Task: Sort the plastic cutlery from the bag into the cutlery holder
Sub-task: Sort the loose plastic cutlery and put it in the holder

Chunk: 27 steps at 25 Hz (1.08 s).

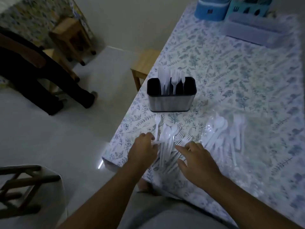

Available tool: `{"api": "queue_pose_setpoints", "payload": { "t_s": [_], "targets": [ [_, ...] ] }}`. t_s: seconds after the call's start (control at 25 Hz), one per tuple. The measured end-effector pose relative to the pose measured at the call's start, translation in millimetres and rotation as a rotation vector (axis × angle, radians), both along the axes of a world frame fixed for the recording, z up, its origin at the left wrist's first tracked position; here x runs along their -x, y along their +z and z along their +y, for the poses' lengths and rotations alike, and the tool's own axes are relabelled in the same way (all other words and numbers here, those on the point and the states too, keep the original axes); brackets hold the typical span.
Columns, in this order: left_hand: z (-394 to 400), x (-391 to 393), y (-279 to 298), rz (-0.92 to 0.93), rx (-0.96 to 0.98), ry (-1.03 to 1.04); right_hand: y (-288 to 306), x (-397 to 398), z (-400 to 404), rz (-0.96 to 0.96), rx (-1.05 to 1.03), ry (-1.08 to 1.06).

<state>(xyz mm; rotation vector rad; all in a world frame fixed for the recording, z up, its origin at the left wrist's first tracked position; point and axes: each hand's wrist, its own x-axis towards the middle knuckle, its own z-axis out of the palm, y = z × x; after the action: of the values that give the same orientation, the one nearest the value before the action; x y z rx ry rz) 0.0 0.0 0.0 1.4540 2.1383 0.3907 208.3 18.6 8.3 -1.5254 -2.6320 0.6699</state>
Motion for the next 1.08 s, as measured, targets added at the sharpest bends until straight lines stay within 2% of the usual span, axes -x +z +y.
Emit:
{"api": "queue_pose_setpoints", "payload": {
  "t_s": [0.12,0.28,0.4,0.6,0.72,0.84,0.96,1.08],
  "targets": [
    [10,18,-11,-0.035,0.038,-0.062,-6,34,9,0.016,0.012,0.053],
    [20,38,-21,-0.008,0.101,-0.239,-16,58,14,-0.083,0.064,0.058],
    [19,46,-26,-0.027,0.093,-0.260,-17,52,12,-0.084,0.169,-0.061],
    [13,54,-34,-0.118,0.093,-0.274,-17,38,9,-0.057,0.178,-0.223],
    [9,55,-29,-0.177,0.110,-0.191,-16,31,9,-0.064,0.223,-0.235],
    [4,53,-24,-0.249,0.102,-0.020,-18,25,10,-0.063,0.206,-0.225],
    [-1,45,-21,-0.243,0.104,0.161,-17,19,10,-0.045,0.175,-0.237],
    [-4,39,-19,-0.181,0.128,0.251,-16,12,10,-0.018,0.122,-0.224]
  ]
}}
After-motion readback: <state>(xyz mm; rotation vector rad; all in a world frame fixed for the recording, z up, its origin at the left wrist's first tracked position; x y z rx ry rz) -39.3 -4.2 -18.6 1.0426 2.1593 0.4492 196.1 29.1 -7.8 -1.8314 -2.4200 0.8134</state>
